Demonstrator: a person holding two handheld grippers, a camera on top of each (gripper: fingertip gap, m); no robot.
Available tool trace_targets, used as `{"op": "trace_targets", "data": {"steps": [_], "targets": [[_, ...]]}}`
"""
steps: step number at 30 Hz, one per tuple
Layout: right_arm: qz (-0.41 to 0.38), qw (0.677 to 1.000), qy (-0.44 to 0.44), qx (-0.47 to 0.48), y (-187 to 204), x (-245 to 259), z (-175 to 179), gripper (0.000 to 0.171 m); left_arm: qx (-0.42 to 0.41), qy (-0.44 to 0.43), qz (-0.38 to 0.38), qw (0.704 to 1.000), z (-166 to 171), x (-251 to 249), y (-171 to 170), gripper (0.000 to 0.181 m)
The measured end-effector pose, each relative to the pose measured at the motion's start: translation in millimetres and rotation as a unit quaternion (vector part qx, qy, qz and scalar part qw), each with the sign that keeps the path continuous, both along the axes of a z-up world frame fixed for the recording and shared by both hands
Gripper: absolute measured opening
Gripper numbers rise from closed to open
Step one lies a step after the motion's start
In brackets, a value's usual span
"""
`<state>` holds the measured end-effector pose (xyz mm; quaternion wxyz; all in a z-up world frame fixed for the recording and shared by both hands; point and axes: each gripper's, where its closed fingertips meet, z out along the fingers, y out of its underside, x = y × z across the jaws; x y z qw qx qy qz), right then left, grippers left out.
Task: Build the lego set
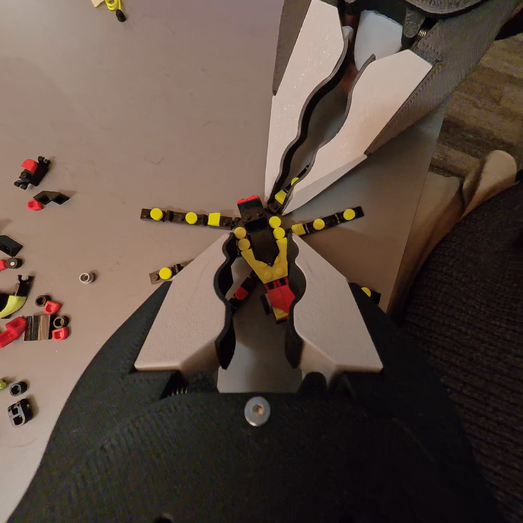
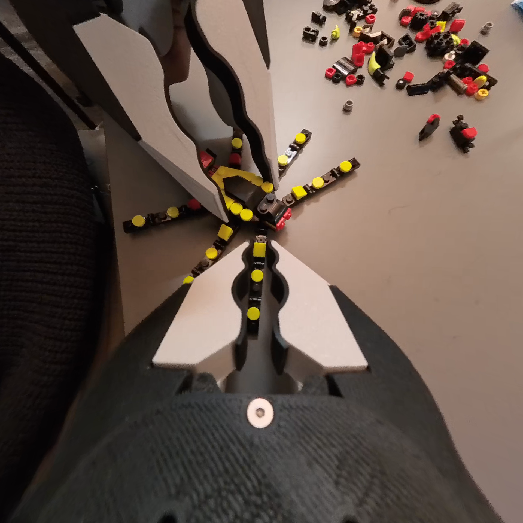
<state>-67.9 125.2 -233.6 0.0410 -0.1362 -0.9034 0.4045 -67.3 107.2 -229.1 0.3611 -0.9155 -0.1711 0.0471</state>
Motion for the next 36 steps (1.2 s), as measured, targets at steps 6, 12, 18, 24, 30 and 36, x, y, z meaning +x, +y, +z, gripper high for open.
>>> {"op": "trace_targets", "data": {"steps": [6, 12, 18, 24, 30, 36], "targets": [[0.019, 1.000, 0.001, -0.001, 0, 0, 0, 0.007, -0.001, 0.003, -0.002, 1.000, 0, 0, 0, 0.037], [0.011, 1.000, -0.012, -0.006, 0, 0, 0, 0.007, -0.001, 0.006, -0.002, 1.000, 0, 0, 0, 0.037], [0.010, 1.000, -0.024, -0.011, 4, 5, 7, 0.025, 0.006, 0.000, -0.001, 1.000, 0, 1, 2, 0.036], [-0.011, 1.000, -0.013, -0.007, 18, 2, 12, 0.025, 0.008, -0.001, -0.001, 1.000, 0, 2, 1, 0.036], [-0.045, 0.997, -0.022, -0.065, 27, -13, 31, 0.019, 0.012, -0.005, 0.000, 1.000, 0, 2, 1, 0.036], [-0.091, 0.988, -0.042, -0.118, 37, -30, 41, 0.016, 0.013, -0.007, 0.001, 1.000, -1, 2, 1, 0.036]]}}
